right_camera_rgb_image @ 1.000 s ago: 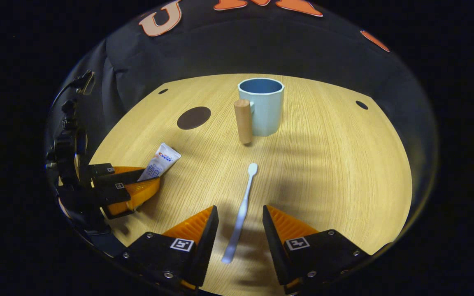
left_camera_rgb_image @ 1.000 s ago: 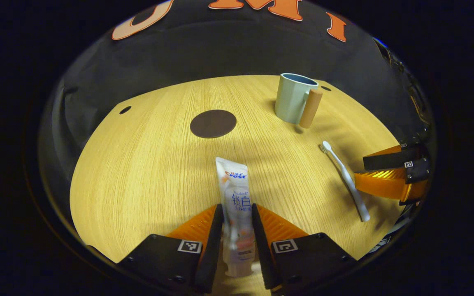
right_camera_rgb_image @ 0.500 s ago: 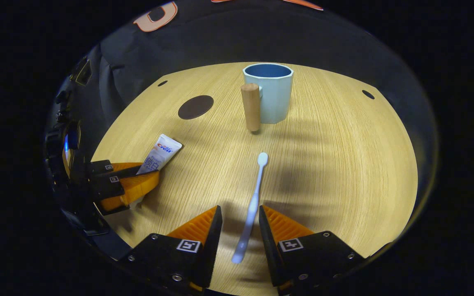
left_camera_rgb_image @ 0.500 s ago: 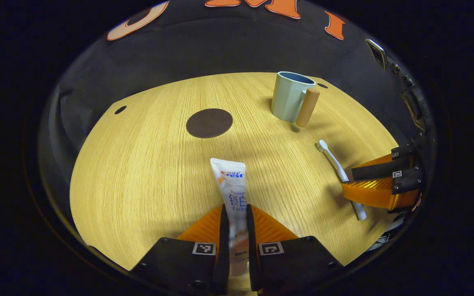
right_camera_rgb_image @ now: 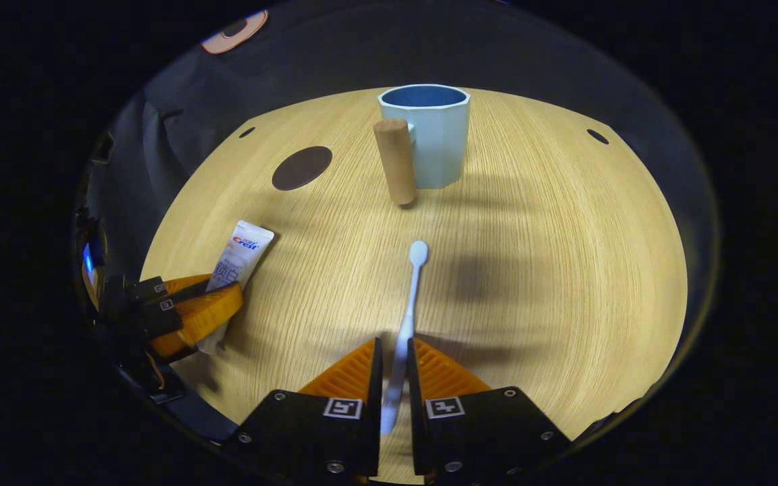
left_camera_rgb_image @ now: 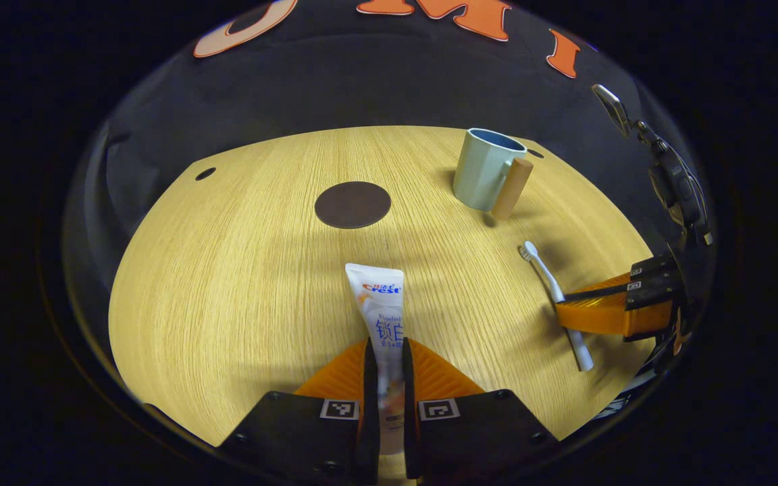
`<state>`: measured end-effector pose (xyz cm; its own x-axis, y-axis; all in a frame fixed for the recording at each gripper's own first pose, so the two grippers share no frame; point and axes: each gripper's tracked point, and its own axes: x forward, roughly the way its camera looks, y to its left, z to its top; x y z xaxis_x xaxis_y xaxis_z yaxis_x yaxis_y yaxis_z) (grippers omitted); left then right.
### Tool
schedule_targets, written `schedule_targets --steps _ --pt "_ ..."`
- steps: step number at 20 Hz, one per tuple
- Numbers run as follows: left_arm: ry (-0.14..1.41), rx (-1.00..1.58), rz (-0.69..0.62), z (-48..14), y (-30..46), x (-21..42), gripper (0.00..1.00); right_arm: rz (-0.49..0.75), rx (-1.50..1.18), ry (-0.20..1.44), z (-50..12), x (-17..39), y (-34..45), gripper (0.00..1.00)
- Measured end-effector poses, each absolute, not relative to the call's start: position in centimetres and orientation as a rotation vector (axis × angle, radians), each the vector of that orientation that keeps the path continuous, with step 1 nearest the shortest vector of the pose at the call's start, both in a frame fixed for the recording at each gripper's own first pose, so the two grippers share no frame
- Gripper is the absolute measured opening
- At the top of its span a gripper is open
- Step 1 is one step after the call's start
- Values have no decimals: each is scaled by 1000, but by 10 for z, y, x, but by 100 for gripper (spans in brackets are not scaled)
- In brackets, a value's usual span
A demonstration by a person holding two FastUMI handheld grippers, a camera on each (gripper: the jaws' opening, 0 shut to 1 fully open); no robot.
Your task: Put the toothbrush and toothpaste on the desktop into the cup, then pick up the cup and place it on the coaster on the desktop.
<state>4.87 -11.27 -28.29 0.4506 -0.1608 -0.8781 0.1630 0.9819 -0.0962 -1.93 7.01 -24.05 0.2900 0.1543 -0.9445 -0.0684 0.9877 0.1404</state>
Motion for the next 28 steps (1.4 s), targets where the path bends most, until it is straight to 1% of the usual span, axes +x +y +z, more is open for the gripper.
schedule_targets --steps 1,2,6,9,17,21,28 --pt "1082 -1 -199 -283 -113 49 18 151 73 1266 -243 -18 69 18" --pt "1080 -3 -195 -283 -114 50 18 151 64 1275 -245 -17 67 12" --pt "1065 -9 -181 -284 -114 51 18 136 88 1256 -242 -9 60 6" --pt "1049 -15 -167 -284 -115 51 18 151 132 1212 -229 -3 59 6" --pt "998 -35 -148 -271 -115 53 18 205 153 1013 -157 24 52 6" --pt "978 -34 -144 -264 -114 53 18 208 159 894 -121 49 41 6" --pt "926 -40 -122 -253 -110 59 18 229 169 695 -80 97 31 6"
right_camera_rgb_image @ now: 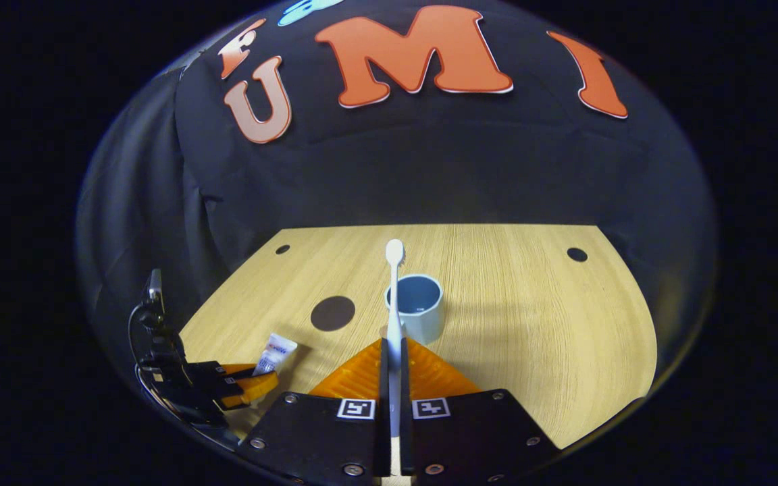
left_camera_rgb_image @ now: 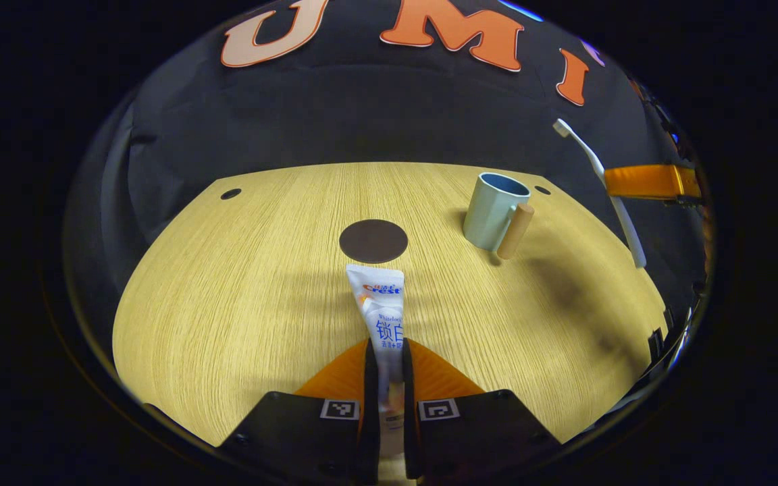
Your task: Put the toothbrush and toothpaste on the desktop into the cup, then pick up the cup and place it on the coaster on the desktop.
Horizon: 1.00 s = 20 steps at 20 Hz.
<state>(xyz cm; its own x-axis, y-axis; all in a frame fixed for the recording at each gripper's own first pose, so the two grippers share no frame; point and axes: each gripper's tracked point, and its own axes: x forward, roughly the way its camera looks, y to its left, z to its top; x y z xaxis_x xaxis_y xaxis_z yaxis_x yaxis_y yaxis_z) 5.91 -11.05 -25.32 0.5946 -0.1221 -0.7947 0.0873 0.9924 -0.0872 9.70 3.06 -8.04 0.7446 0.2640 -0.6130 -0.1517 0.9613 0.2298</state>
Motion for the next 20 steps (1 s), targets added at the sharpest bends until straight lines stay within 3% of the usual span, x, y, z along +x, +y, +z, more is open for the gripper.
schedule_targets --steps 20 --pt "844 -51 -86 -243 -106 65 18 230 146 137 -46 231 44 6"
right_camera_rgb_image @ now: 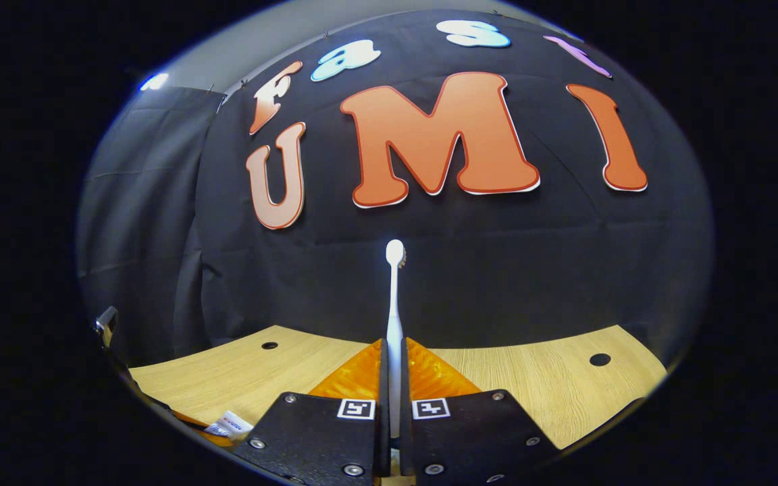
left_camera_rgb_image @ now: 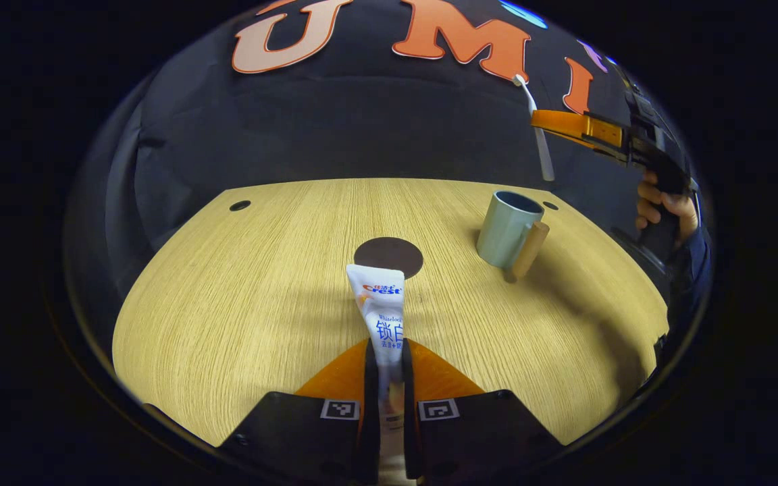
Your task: Put the toothbrush and toothpaste on the desktop into the cup, then pick up the cup and place it on the coaster on the desktop.
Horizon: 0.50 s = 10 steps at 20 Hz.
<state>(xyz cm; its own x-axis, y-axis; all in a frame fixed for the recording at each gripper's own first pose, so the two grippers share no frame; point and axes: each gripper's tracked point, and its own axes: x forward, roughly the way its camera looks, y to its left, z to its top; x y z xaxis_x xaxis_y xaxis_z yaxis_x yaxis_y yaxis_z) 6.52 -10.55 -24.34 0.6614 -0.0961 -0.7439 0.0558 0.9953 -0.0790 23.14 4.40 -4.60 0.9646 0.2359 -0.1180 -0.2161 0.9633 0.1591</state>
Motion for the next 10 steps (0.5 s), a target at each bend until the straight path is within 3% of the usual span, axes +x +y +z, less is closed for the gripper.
schedule_targets --steps 10 --pt "789 -55 -94 -232 -101 76 17 226 157 194 -120 251 43 6"
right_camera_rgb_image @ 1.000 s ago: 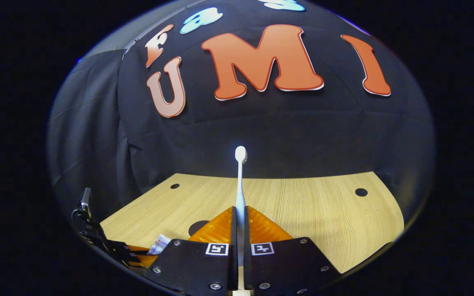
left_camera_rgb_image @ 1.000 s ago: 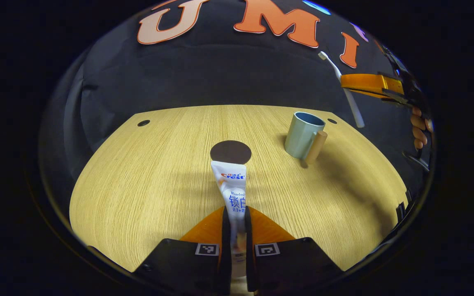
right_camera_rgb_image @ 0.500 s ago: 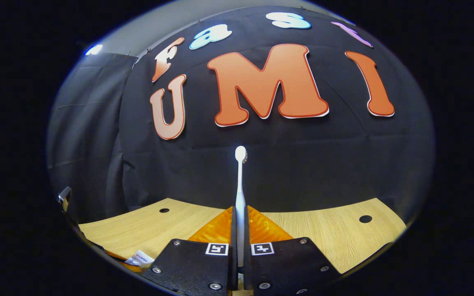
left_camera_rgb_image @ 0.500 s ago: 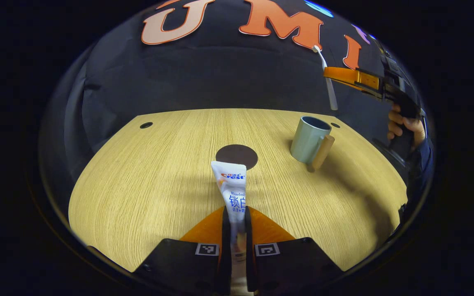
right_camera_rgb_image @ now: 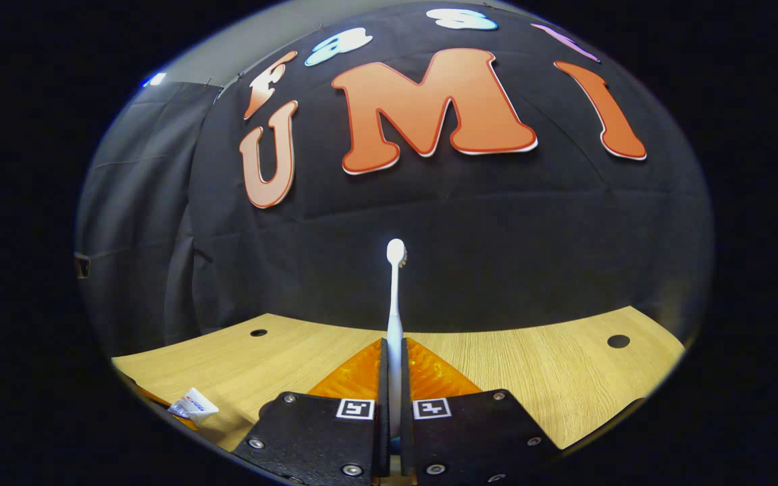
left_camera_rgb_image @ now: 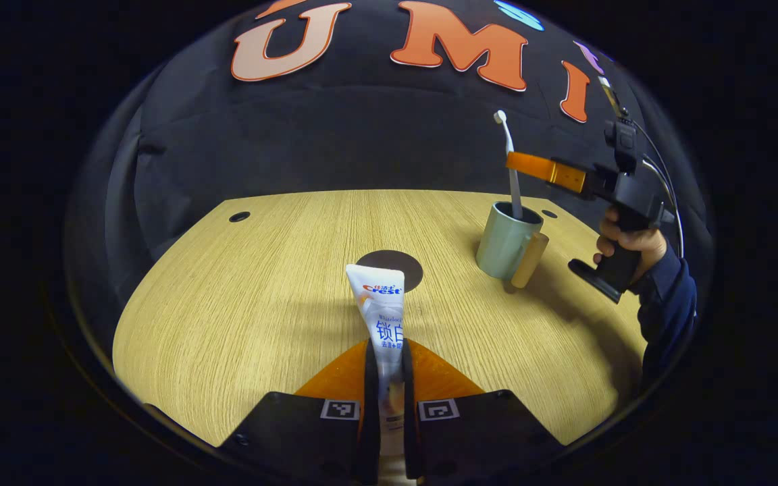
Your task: Put the toothbrush and toothpaste on the desktop into the cup, then pick up the cup and place it on the coaster on the desktop.
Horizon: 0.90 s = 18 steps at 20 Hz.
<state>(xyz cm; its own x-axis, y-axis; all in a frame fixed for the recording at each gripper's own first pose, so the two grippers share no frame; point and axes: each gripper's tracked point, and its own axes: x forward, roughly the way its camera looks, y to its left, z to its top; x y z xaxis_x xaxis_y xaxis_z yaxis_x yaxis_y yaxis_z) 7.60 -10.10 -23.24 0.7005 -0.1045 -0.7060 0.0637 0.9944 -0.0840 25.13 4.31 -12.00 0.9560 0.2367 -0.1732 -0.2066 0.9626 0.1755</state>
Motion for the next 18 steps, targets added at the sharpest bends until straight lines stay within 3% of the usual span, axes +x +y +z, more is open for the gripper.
schedule_targets --steps 15,18 --pt "740 -53 -103 -216 -104 88 18 204 162 324 -165 241 37 10" --pt "722 -50 -114 -218 -107 98 18 211 171 363 -165 233 34 18"
